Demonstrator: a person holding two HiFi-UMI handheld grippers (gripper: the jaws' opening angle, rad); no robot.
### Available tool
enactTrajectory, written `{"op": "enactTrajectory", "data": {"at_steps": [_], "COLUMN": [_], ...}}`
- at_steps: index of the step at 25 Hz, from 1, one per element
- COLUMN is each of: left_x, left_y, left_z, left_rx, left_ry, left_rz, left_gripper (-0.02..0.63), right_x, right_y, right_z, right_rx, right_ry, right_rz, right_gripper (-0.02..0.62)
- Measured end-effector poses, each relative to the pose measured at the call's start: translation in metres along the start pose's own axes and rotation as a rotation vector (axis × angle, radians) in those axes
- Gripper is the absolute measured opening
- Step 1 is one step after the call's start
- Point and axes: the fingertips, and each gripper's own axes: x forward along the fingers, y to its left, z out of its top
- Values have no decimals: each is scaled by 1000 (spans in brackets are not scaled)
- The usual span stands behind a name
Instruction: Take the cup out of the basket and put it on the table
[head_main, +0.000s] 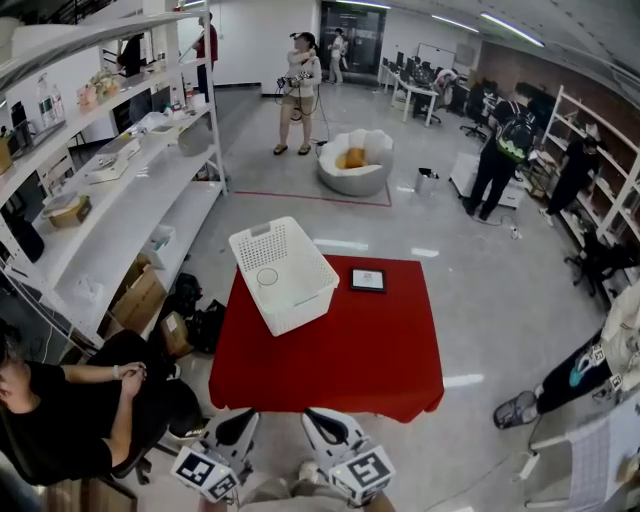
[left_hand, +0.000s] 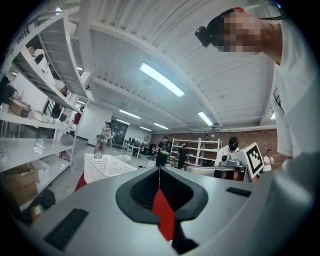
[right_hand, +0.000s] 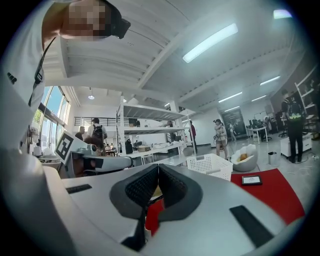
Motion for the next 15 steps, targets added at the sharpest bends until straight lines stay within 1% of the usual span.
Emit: {"op": "enactTrajectory", "data": {"at_steps": [8, 15], "left_x": [25, 43], "left_y": [15, 33], "left_z": [5, 9], "left_rx": [2, 8], "left_ry": [-2, 2], "left_rz": [31, 31], "left_gripper": [12, 12], "right_x": [16, 40], "right_y": [-26, -45], "right_z": [5, 6], "right_rx": [6, 4], "right_ry": [-3, 2], "right_rz": [24, 25], "right_gripper": [9, 9]}}
